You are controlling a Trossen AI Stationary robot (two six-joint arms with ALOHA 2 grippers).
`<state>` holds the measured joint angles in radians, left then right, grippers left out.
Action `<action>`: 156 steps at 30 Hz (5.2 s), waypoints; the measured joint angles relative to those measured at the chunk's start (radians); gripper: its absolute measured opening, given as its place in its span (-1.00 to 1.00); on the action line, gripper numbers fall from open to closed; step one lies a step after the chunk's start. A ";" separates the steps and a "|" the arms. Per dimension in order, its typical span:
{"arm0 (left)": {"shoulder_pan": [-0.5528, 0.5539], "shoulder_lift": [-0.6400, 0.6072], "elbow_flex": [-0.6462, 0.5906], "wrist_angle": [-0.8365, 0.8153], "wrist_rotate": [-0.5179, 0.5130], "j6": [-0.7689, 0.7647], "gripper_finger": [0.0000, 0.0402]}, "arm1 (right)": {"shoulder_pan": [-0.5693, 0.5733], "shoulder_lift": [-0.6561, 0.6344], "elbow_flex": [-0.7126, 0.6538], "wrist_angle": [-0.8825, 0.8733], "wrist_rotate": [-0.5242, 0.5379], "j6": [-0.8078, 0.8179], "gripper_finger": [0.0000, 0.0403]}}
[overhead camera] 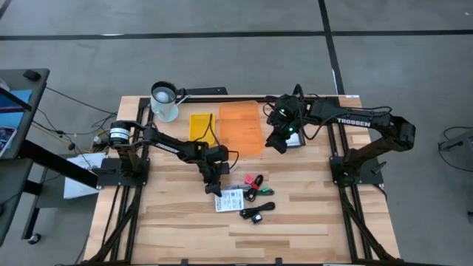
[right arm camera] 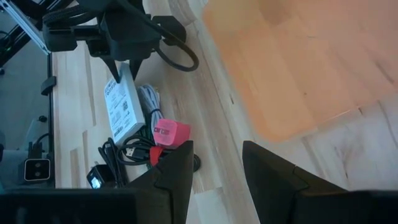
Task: Pick and place items into bin
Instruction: Put the white card reader box into the black bin
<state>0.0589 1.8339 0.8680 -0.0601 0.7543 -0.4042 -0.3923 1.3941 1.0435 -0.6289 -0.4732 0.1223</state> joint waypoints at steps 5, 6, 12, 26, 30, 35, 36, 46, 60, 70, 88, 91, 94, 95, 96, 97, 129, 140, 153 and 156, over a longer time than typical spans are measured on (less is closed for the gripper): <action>0.000 -0.001 0.000 0.003 0.023 0.002 -0.69 | 0.000 0.000 0.000 0.000 0.000 0.000 -0.33; 0.000 -0.001 0.000 0.003 0.028 0.002 -0.71 | 0.000 0.000 0.000 0.000 0.000 -0.001 -0.33; 0.000 -0.001 0.000 0.001 0.052 0.005 -0.74 | 0.000 0.000 0.000 0.000 0.000 -0.001 -0.34; 0.000 -0.001 0.000 -0.004 0.138 -0.023 -0.74 | 0.000 0.000 0.000 0.000 0.000 -0.002 -0.33; 0.000 -0.001 0.000 -0.003 0.181 -0.030 -0.74 | 0.000 0.000 0.000 0.000 0.000 0.006 -0.34; 0.011 -0.001 0.000 0.000 0.214 -0.054 -0.74 | -0.003 0.000 0.000 0.000 -0.001 0.035 -0.33; 0.013 -0.004 0.000 -0.001 0.221 -0.055 -0.74 | -0.003 0.000 0.000 0.000 -0.001 0.036 -0.33; 0.064 -0.102 0.000 -0.036 0.231 -0.061 -0.74 | 0.031 0.000 0.000 0.020 -0.027 0.146 -0.33; 0.196 -0.396 0.000 -0.039 0.062 -0.062 -0.74 | 0.145 -0.022 0.000 0.426 0.016 0.457 -0.33; 0.277 -0.593 0.000 -0.002 -0.173 -0.071 -0.74 | 0.154 -0.152 0.001 0.676 0.182 0.475 -0.25; 0.304 -0.691 0.000 0.419 -0.388 -0.146 -0.74 | 0.223 -0.200 0.000 0.875 0.397 0.287 0.11; 0.302 -0.690 0.000 0.415 -0.398 -0.158 -0.74 | 0.211 -0.201 0.000 0.869 0.416 0.287 0.14; 0.302 -0.690 0.000 0.417 -0.401 -0.160 -0.74 | 0.193 -0.198 0.000 0.872 0.426 0.287 0.15; 0.301 -0.690 0.000 0.417 -0.404 -0.161 -0.74 | 0.186 -0.197 0.000 0.874 0.426 0.287 0.15; 0.300 -0.690 0.000 0.418 -0.407 -0.161 -0.74 | 0.180 -0.195 0.000 0.870 0.426 0.287 0.15; 0.300 -0.690 0.000 0.418 -0.414 -0.161 -0.74 | 0.175 -0.194 0.000 0.868 0.427 0.287 0.15; 0.300 -0.689 0.000 0.391 -0.426 -0.166 -0.74 | 0.134 -0.063 0.070 1.006 0.382 0.271 -0.09; 0.300 -0.689 0.000 0.391 -0.425 -0.166 -0.74 | 0.136 -0.063 0.070 0.958 0.374 0.259 -0.37; 0.299 -0.689 0.000 0.389 -0.421 -0.157 -0.74 | 0.134 -0.064 0.070 0.933 0.372 0.268 -0.81; 0.299 -0.689 0.000 0.389 -0.421 -0.164 -0.74 | 0.134 -0.064 0.070 0.932 0.372 0.268 -0.81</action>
<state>0.3584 1.1446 0.8680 0.3290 0.3328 -0.5684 -0.2581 1.3304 1.1137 0.3030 -0.1013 0.3901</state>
